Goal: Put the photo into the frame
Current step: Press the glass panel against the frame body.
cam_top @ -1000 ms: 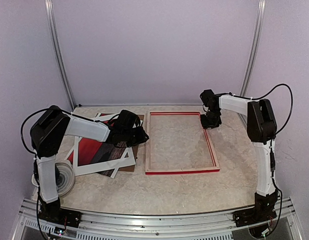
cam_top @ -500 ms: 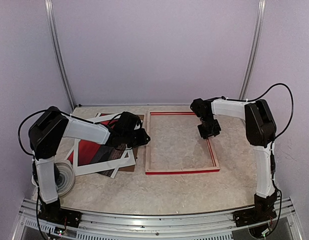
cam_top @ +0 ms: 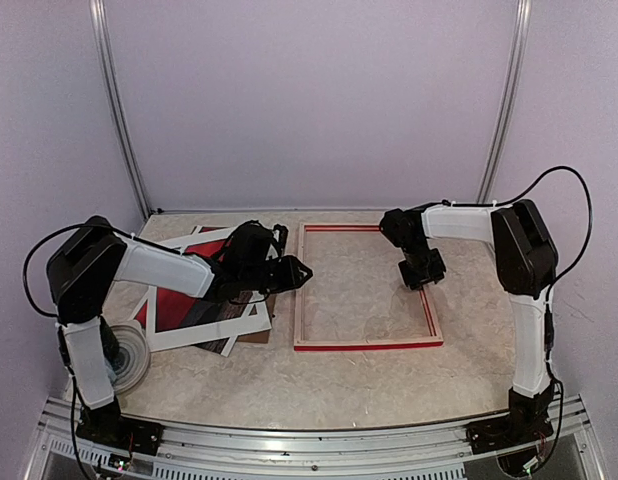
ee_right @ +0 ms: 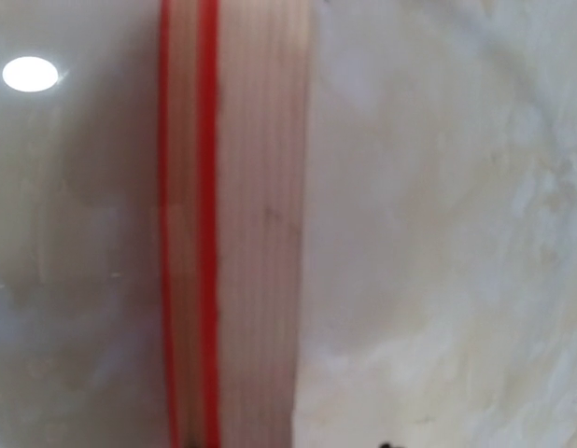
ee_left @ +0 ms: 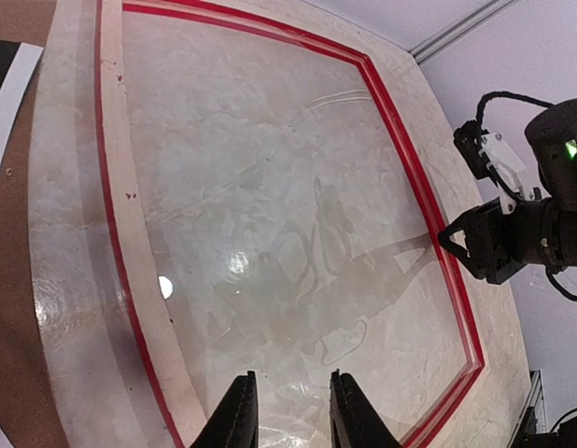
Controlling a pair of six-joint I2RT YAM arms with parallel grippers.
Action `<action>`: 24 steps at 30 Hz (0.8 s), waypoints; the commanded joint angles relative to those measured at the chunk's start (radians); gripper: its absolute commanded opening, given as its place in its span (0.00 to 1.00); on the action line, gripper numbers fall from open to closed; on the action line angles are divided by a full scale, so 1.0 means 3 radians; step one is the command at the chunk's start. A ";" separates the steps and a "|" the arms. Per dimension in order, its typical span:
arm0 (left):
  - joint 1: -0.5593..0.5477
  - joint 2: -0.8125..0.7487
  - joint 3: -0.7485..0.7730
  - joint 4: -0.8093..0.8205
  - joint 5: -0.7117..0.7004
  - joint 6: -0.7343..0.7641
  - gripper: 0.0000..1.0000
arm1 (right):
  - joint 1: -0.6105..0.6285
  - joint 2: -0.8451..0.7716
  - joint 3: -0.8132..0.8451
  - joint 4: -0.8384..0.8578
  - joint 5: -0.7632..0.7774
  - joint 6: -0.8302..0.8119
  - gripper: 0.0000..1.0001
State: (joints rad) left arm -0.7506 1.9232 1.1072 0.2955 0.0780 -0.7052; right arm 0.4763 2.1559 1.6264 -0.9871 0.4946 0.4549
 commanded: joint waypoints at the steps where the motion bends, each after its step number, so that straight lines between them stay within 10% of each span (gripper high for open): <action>1: -0.0095 0.0019 -0.0041 0.0300 0.0254 0.0066 0.28 | 0.0042 -0.0074 -0.0105 -0.0169 0.0081 0.0107 0.41; 24: -0.0131 0.0366 -0.0028 -0.0008 -0.0104 -0.0107 0.15 | 0.0312 -0.0177 -0.0228 -0.0738 0.0208 0.0481 0.47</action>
State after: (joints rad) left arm -0.7872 2.0304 1.1019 0.3065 0.0834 -0.7326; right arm 0.5583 2.1441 1.5799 -1.1450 0.5549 0.5663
